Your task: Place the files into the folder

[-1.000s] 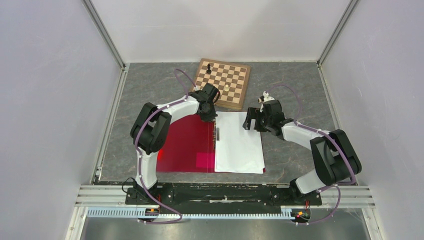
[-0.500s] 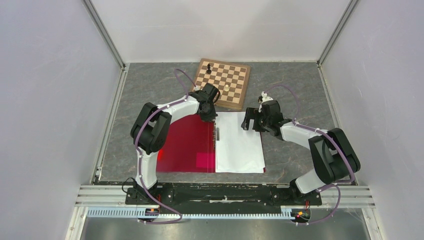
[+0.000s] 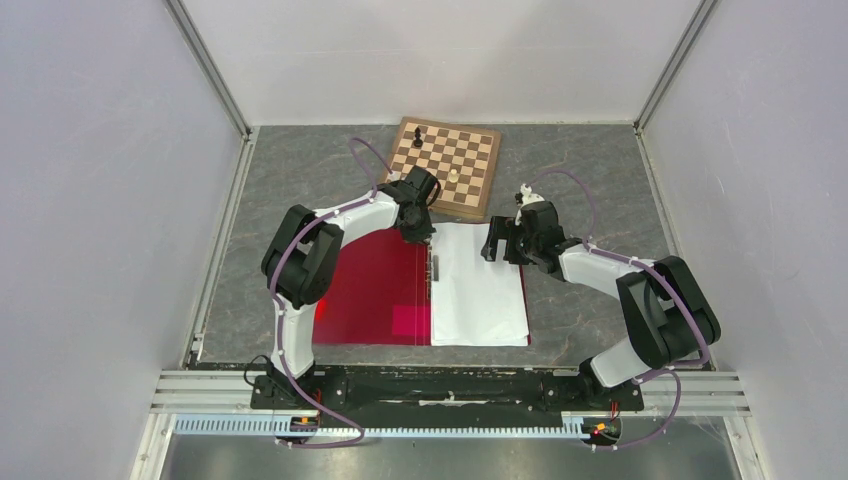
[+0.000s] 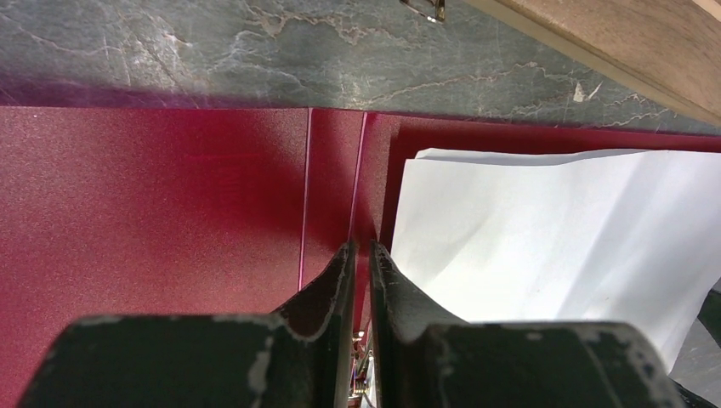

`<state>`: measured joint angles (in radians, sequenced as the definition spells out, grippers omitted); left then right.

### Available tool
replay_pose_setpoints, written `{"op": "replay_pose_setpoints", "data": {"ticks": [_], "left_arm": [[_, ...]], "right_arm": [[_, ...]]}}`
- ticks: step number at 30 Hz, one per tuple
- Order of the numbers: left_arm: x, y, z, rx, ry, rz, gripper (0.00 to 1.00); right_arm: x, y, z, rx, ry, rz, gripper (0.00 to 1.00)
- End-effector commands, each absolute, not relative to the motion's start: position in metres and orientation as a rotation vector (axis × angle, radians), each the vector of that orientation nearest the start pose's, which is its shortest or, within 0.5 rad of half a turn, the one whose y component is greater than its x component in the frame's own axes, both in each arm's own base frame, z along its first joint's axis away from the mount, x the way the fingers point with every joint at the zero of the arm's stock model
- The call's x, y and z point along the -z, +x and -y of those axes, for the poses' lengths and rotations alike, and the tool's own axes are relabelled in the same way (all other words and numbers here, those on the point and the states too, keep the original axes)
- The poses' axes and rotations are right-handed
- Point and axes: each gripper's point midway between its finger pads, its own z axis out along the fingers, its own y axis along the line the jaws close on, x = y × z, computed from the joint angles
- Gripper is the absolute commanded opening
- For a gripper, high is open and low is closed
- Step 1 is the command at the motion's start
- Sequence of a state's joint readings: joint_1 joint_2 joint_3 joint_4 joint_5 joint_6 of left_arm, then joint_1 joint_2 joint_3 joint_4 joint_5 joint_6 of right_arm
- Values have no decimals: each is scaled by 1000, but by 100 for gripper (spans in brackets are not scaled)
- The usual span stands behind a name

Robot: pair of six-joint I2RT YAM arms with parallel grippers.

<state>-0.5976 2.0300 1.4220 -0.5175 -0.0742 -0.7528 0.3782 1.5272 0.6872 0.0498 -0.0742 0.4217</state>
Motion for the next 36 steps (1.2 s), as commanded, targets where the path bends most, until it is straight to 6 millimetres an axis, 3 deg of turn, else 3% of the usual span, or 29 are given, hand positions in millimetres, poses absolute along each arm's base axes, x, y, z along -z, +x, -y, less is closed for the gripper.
{"op": "replay_pose_setpoints", "data": {"ticks": [1, 12, 19, 24, 29, 31, 36], "left_arm": [[-33, 377, 269, 307, -205, -2678, 19], [-62, 378, 268, 340, -192, -2633, 25], [-80, 359, 263, 395, -179, -2622, 35], [-85, 318, 255, 441, -137, -2635, 36], [-75, 261, 261, 508, -58, -2677, 34], [-66, 236, 269, 549, -14, -2713, 32], [-52, 208, 276, 576, 14, -2751, 24]], "right_arm": [[-38, 329, -158, -428, 15, -2406, 98], [-53, 333, -156, -426, 20, -2365, 98], [-55, 325, -147, -395, 21, -2389, 98], [-57, 304, -141, -396, 4, -2410, 98], [-48, 263, -141, -399, -33, -2439, 99], [-44, 248, -142, -391, -45, -2447, 94], [-43, 228, -138, -359, -27, -2445, 84]]}}
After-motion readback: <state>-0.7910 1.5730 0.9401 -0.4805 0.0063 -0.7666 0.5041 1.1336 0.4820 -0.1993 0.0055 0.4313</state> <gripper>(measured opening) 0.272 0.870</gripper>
